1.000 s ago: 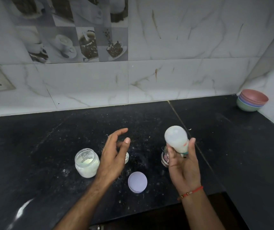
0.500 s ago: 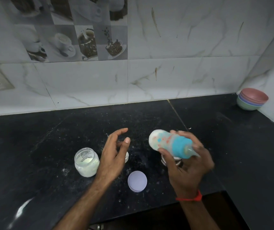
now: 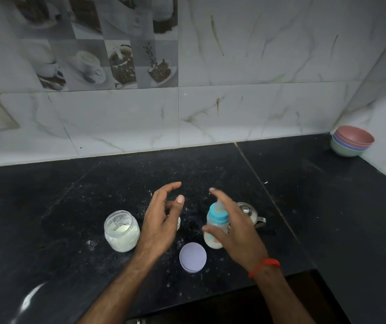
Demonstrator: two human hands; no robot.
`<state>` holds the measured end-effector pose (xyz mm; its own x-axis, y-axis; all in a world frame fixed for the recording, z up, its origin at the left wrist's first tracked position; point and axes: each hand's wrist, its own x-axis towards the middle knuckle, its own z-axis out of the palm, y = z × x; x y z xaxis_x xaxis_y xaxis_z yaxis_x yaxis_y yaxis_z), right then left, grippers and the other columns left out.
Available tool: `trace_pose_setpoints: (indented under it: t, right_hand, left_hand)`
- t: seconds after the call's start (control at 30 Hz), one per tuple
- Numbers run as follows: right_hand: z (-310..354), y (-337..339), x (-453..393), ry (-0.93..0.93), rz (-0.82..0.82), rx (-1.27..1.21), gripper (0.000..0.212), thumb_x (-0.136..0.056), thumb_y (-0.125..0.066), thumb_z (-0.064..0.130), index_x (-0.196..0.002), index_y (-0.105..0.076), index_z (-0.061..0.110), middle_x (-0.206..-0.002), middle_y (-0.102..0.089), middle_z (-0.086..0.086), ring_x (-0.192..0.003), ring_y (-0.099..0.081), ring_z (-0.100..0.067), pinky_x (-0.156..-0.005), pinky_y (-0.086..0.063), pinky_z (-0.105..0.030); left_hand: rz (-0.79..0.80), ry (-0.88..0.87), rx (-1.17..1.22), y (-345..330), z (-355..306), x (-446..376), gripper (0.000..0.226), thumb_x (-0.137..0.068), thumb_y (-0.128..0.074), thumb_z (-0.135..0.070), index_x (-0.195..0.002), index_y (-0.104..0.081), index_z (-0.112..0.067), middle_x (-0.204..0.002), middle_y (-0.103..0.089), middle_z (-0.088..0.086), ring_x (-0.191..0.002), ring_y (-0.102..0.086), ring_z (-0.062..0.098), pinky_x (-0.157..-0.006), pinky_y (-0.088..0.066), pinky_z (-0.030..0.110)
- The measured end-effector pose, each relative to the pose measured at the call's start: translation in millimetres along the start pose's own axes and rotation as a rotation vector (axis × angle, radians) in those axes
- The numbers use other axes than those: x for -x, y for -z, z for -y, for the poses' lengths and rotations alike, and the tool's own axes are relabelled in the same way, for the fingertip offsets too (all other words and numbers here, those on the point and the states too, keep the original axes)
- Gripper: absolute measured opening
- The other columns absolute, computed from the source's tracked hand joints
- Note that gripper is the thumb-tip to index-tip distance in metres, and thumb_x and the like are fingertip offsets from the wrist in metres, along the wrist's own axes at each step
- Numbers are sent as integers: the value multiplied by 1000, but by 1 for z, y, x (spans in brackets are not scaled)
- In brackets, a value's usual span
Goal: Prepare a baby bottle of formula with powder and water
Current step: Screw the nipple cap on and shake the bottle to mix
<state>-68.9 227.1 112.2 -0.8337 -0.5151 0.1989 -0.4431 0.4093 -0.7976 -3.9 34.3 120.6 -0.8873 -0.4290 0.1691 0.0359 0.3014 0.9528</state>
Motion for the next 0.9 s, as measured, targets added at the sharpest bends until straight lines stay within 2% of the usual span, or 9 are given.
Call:
trace_pose_setpoints:
  t: [0.1, 0.17, 0.3, 0.37, 0.47, 0.6, 0.7, 0.77, 0.9]
  right_hand:
    - [7, 6, -2, -169, -361, -793, 78, -81, -88, 21, -144, -49, 43, -133, -68, 0, -112, -72, -19, -86, -62, -33]
    - [11, 10, -5, -365, -467, -1338, 60, -87, -78, 30, -142, -55, 22, -139, -66, -15, -113, -74, -25, -78, -63, -33]
    - [10, 14, -3, -506, -512, -1836, 54, -97, -65, 40, -137, -61, 4, -136, -69, -20, -121, -70, -30, -82, -66, -37]
    - [11, 14, -2, -487, -544, -1846, 57, -97, -65, 40, -141, -58, 6, -136, -68, -20, -124, -68, -31, -84, -66, -39]
    - [13, 7, -1, -433, -552, -1549, 65, -92, -69, 40, -150, -50, 18, -142, -65, -15, -120, -71, -28, -80, -65, -37]
    - [10, 9, 4, -17, -396, -709, 89, -76, -89, 37, -148, -39, 58, -139, -65, 4, -121, -69, -18, -93, -60, -30]
    - [-1, 8, 2, 264, -124, 6, 83, -91, -79, 31, -153, -30, 59, -152, -48, 18, -137, -52, -6, -111, -46, -26]
    - [-3, 2, 2, 242, -82, 5, 84, -91, -80, 26, -151, -33, 60, -152, -49, 19, -138, -50, -5, -112, -46, -29]
    - [-2, 2, 1, -206, -487, -964, 81, -85, -84, 20, -149, -44, 51, -139, -65, 0, -120, -70, -23, -85, -63, -35]
  left_hand:
    - [-12, 4, 9, 1, 1, 0, 30, -107, -57, -29, -132, -57, -47, -135, -59, -13, -102, -67, 1, -90, -61, 42]
    - [-9, 8, 12, 0, 1, 1, 30, -107, -57, -30, -130, -57, -49, -134, -61, -10, -102, -67, 2, -89, -61, 44]
    - [-1, 7, 17, -1, 0, 2, 30, -106, -56, -32, -129, -56, -51, -133, -60, -11, -102, -67, 3, -87, -62, 45]
    - [0, 2, 14, -1, 0, 2, 29, -106, -56, -32, -129, -56, -50, -132, -60, -13, -102, -67, 3, -87, -62, 43]
    - [-3, -6, 7, -2, 0, 1, 30, -106, -56, -30, -130, -57, -49, -133, -60, -13, -103, -68, 3, -86, -61, 38]
    - [-1, -3, 6, -3, 3, 0, 30, -106, -57, -29, -133, -58, -44, -133, -60, -10, -102, -69, 4, -81, -60, 28]
    - [14, -3, -1, -5, 5, 1, 31, -107, -57, -30, -137, -59, -39, -135, -59, -12, -103, -68, 1, -82, -57, 25]
    - [20, -4, -4, -5, 6, 1, 32, -107, -57, -30, -138, -59, -37, -134, -60, -12, -103, -67, -1, -86, -56, 29]
    - [12, 4, 22, -4, 6, 1, 31, -107, -57, -29, -135, -59, -40, -133, -60, -9, -102, -68, 1, -77, -55, 19]
